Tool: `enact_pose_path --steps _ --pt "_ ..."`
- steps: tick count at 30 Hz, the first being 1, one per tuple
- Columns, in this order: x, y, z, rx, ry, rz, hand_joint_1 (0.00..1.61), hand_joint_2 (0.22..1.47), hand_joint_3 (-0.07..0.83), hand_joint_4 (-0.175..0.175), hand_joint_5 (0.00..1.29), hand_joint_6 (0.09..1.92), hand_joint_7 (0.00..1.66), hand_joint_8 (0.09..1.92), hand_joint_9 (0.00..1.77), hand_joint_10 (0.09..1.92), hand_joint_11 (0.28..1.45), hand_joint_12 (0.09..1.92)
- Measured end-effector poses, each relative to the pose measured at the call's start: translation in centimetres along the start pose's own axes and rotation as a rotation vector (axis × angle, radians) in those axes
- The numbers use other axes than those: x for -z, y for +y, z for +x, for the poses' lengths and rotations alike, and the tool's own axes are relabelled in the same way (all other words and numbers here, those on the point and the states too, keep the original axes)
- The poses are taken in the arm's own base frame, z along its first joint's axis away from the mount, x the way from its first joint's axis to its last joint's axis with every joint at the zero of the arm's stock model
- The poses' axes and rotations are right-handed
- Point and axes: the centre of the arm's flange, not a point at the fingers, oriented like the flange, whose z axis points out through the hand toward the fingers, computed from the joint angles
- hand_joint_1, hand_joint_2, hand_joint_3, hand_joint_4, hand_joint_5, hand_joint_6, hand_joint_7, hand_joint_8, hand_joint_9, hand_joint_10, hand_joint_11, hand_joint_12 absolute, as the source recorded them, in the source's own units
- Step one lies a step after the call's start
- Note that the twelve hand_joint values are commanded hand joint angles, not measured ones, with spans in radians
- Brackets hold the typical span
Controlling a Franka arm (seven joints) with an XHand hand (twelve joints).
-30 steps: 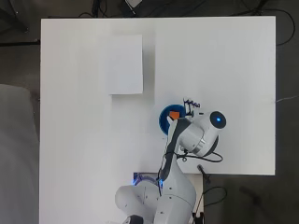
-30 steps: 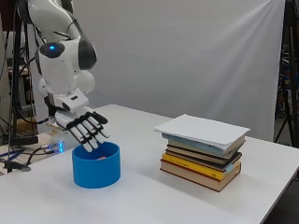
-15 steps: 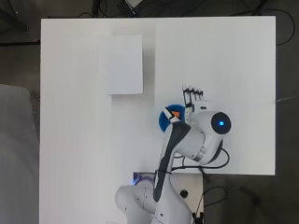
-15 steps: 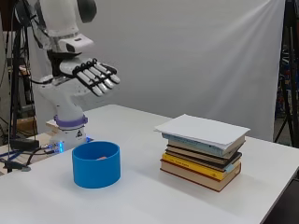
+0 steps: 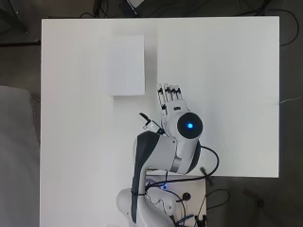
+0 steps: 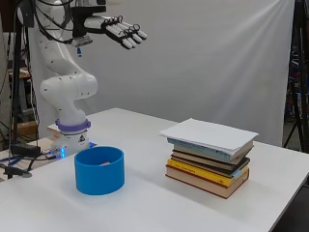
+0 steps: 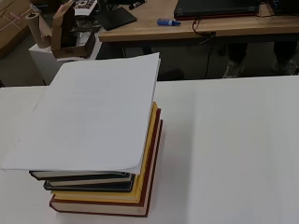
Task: Teleoperate dual arm-hand system to pick and place objects
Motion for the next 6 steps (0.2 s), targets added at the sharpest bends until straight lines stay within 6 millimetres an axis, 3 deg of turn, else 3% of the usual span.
enact_pose_path --steps 6 --pt "-0.5 0.4 2.2 0.006 -0.032 -0.003 0.20 0.92 0.006 0.016 0.27 0.09 0.31 0.09 0.42 0.09 0.39 0.09"
